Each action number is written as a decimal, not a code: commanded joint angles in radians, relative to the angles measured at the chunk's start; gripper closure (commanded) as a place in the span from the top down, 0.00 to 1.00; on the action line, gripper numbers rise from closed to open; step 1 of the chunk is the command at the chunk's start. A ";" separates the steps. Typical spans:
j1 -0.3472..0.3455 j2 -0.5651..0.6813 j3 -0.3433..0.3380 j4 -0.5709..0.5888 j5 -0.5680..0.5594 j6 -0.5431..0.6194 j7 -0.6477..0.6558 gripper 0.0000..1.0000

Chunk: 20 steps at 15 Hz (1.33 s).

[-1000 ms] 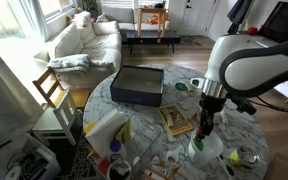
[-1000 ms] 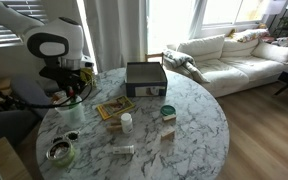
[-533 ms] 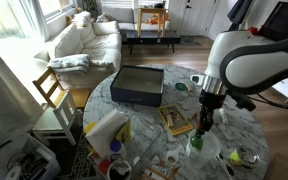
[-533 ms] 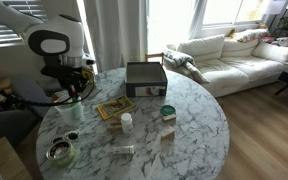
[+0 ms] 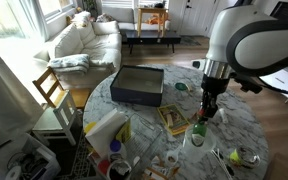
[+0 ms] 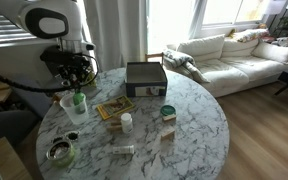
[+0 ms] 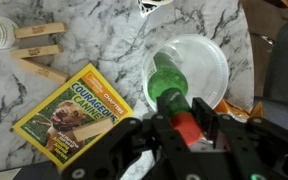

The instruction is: Take the plastic cup out of the clear box then remove the green bottle from it and place the pair of sunglasses in it

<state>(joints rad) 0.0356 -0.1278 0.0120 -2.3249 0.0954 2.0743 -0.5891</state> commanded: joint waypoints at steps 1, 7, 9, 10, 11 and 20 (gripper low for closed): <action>0.007 -0.044 0.000 0.042 -0.067 -0.092 0.017 0.08; 0.021 -0.082 -0.002 0.129 -0.073 -0.187 -0.014 0.08; 0.024 -0.094 -0.002 0.163 -0.082 -0.218 -0.025 0.08; 0.024 -0.101 -0.005 0.182 -0.086 -0.230 -0.030 0.08; 0.021 -0.105 -0.006 0.198 -0.101 -0.237 -0.027 0.08; -0.073 -0.069 -0.063 0.146 -0.349 -0.169 0.179 0.08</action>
<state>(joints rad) -0.0131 -0.2025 -0.0341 -2.1154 -0.1820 1.8729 -0.4952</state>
